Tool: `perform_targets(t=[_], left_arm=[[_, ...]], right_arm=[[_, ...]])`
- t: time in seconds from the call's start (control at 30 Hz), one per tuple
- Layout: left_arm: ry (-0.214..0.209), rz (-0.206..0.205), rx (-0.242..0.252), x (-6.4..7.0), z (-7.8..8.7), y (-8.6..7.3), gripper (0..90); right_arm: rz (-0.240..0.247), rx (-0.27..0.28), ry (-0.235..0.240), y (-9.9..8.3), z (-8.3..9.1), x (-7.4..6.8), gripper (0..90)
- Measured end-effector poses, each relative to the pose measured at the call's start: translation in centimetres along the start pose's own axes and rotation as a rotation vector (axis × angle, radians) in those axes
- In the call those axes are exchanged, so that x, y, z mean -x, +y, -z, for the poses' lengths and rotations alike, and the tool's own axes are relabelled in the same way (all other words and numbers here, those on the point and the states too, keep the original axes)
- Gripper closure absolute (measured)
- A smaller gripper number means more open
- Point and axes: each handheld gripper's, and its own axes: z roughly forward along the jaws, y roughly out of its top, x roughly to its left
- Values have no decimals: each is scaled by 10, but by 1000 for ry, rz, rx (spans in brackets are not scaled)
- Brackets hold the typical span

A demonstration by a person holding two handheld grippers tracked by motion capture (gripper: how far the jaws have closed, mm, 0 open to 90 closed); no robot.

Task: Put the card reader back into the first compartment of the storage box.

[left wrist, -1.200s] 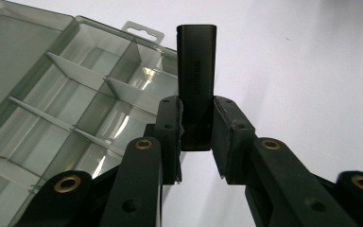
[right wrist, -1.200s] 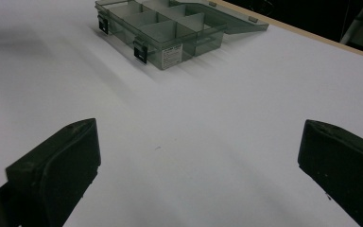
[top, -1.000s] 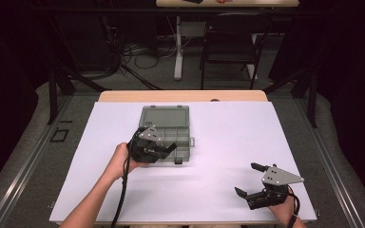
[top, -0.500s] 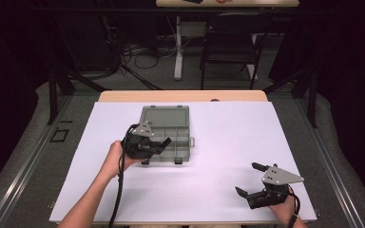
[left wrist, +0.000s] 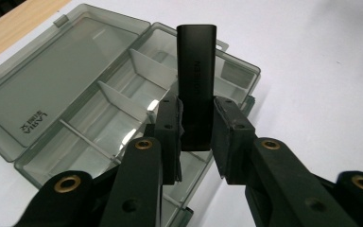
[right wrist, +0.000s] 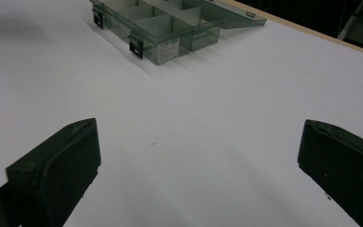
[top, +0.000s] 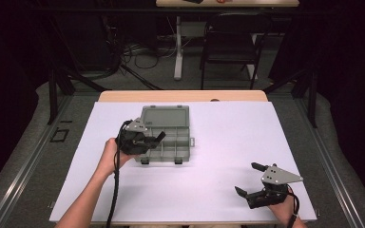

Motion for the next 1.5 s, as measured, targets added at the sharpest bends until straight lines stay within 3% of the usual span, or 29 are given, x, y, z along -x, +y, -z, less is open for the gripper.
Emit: perform_targets(t=[1.13,1.5], left_arm=[[80,98,64,-23,6,-16,736],[136,143,93,-32,7,-23,736]], right_arm=[[3,-8,-6,1,1,-1,0],[6,-14,-8,1,-1,-2,0]])
